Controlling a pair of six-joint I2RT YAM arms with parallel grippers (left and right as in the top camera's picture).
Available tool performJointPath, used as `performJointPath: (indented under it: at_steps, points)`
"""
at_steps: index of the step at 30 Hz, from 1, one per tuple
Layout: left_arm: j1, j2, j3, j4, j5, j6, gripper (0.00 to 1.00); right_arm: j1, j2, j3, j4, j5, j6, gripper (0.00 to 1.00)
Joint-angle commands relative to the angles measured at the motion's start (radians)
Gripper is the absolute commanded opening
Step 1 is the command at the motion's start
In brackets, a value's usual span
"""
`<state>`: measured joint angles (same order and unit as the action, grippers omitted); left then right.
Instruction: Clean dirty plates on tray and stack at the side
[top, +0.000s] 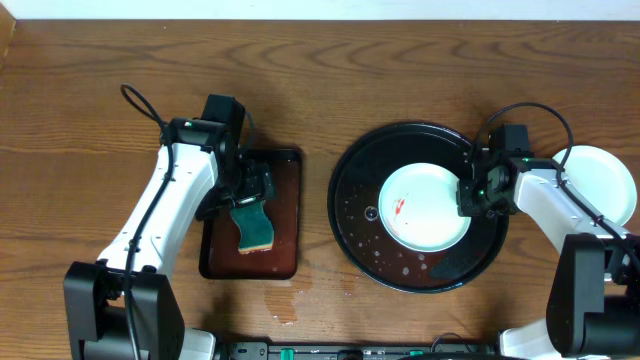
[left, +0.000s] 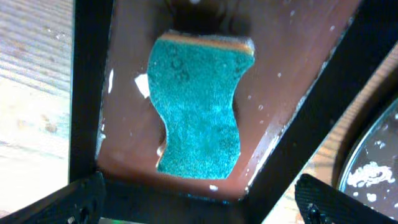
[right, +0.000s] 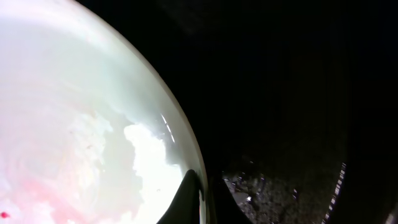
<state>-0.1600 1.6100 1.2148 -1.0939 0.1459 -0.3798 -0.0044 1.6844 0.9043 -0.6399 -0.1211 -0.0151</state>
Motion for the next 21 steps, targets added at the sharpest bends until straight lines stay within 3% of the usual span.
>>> performJointPath:
  at_steps: [1,6,9,12,17,21]
  points:
    - [0.003,-0.011,0.011,0.009,0.023,0.004,0.98,0.016,0.021,-0.003,-0.006,-0.087,-0.050,0.01]
    - [-0.003,-0.009,-0.014,0.091,0.023,0.037,0.93,0.030,0.021,-0.003,-0.006,-0.086,-0.050,0.01]
    - [-0.005,-0.009,-0.049,0.086,0.023,0.019,0.75,0.031,0.021,-0.003,-0.006,-0.086,-0.050,0.01]
    - [-0.005,-0.009,-0.118,0.104,0.018,-0.024,0.74,0.031,0.021,-0.003,-0.013,-0.086,-0.047,0.01]
    - [-0.005,-0.009,-0.281,0.273,0.027,-0.083,0.50,0.031,0.021,-0.003,-0.017,-0.086,-0.045,0.01]
    - [-0.005,-0.008,-0.389,0.350,0.034,-0.135,0.43,0.031,0.021,-0.003,-0.014,-0.086,-0.029,0.01]
